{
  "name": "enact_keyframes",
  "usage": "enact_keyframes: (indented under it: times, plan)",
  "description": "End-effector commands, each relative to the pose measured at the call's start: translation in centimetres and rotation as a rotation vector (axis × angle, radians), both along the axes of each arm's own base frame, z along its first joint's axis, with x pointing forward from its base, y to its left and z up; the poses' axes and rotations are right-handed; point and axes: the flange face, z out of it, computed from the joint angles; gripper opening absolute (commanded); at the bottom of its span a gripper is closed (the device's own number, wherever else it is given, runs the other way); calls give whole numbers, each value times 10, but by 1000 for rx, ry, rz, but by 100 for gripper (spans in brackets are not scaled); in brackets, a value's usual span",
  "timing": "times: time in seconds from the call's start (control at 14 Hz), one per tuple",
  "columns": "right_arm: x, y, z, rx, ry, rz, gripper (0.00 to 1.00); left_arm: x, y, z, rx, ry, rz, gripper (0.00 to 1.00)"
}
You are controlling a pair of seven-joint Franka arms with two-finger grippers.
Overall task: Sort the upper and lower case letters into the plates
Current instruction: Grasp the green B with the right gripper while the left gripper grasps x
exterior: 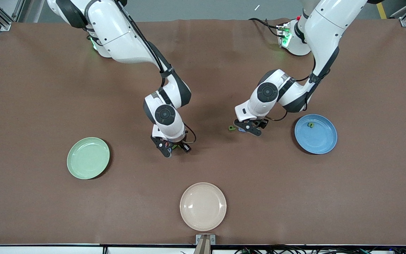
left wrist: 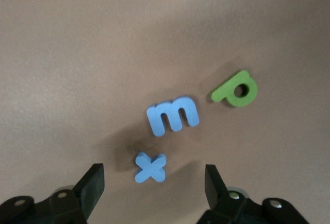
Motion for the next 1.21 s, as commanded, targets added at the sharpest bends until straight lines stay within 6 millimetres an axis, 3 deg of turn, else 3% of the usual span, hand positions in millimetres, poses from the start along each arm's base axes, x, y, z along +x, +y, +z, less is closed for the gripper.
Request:
enact_keyframes:
  times: [0.0,0.21,0.36,0.5,0.57,0.79,0.93,1.14]
  plan:
    - [3,-3,-2,-4,1,-2,36,-6,7,-5,2,-18,-23,76]
    - [3,-5,-4,-15,16,-1,10,-8,9,-9,2,-23,-34,68]
    - [4,-6,-4,-15,16,-2,1,-7,10,-10,0,-23,-31,63]
    - [8,-7,3,-19,26,-5,0,-7,7,-11,-13,-32,-33,55]
    - [18,-15,11,-24,51,-26,0,-6,7,-11,-20,-38,-31,46]
    - [45,-46,38,28,163,-133,0,-7,6,-13,-21,-36,-32,36]
    - [51,-57,59,14,205,-41,0,-7,5,-13,-23,-37,-35,31]
    - [61,-110,73,8,229,80,1,-6,5,-13,-30,-45,-33,17]
